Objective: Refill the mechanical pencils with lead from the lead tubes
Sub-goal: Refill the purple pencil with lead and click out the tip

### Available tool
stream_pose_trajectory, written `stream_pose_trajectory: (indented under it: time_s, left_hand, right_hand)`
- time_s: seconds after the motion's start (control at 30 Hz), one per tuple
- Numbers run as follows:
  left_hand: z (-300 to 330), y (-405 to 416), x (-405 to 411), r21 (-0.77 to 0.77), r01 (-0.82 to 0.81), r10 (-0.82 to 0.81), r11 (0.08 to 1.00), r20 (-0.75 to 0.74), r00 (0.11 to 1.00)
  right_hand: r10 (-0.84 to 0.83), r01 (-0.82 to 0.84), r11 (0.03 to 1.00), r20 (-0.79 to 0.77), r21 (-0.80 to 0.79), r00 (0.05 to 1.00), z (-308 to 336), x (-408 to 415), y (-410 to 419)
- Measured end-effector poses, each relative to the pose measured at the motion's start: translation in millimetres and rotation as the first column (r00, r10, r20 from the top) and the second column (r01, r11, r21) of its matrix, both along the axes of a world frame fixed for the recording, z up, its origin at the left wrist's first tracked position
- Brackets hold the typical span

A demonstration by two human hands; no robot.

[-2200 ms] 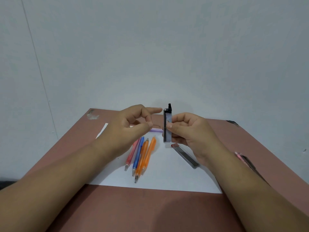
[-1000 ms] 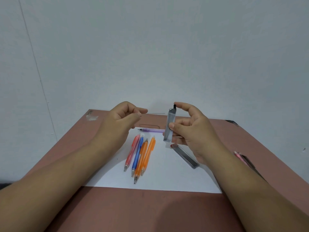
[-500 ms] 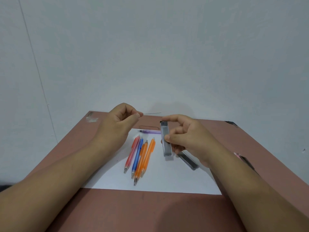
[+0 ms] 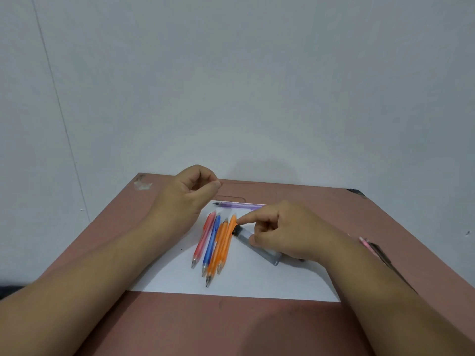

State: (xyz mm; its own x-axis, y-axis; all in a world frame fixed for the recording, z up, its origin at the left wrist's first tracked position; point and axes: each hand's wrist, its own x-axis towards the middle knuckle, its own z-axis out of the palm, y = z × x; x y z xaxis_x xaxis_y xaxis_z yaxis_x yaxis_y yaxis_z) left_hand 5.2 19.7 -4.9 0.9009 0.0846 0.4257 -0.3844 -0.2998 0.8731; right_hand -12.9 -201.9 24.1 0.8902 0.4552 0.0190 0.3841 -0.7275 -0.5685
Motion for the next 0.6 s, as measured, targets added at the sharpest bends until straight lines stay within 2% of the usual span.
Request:
stream_pose_trajectory:
  time_s: [0.1,0.17,0.27,0.4,0.47,0.6]
  left_hand:
    - [0,0,-1,0.018,0.004,-0.004,1.0,0.0,1.0]
    - [-1,0,-1,0.038,-0.001,0.001,0.999,0.005,1.0]
    - [-2,-2,-2,0.102,-0.014,0.012,0.995,0.025,1.0]
    - [0,-8,-7,0.271,-0.042,0.011,0.962,0.116,0.993]
    - [0,-10,-9,0.345,-0.049,-0.014,0.937,0.177,0.984]
    - [-2,-10,-8,0.398,-0.071,-0.041,0.915,0.266,0.963]
  right_hand:
    - [-0.054,0.051,0.998,0.105,0.031,0.993,-4,2,-1]
    - [-0.111,0.079,0.987,0.24,0.14,0.964,-8,5,-2]
    - [-0.185,0.048,0.957,0.479,0.285,0.858,-13,11,-2]
    - [-0.158,0.037,0.982,0.707,0.183,0.689,-17,15,2]
    - [-0.133,0.046,0.99,0.757,0.134,0.639,-20,15,7]
    - [-0.089,0.054,0.996,0.812,0.071,0.577,-23,16,13]
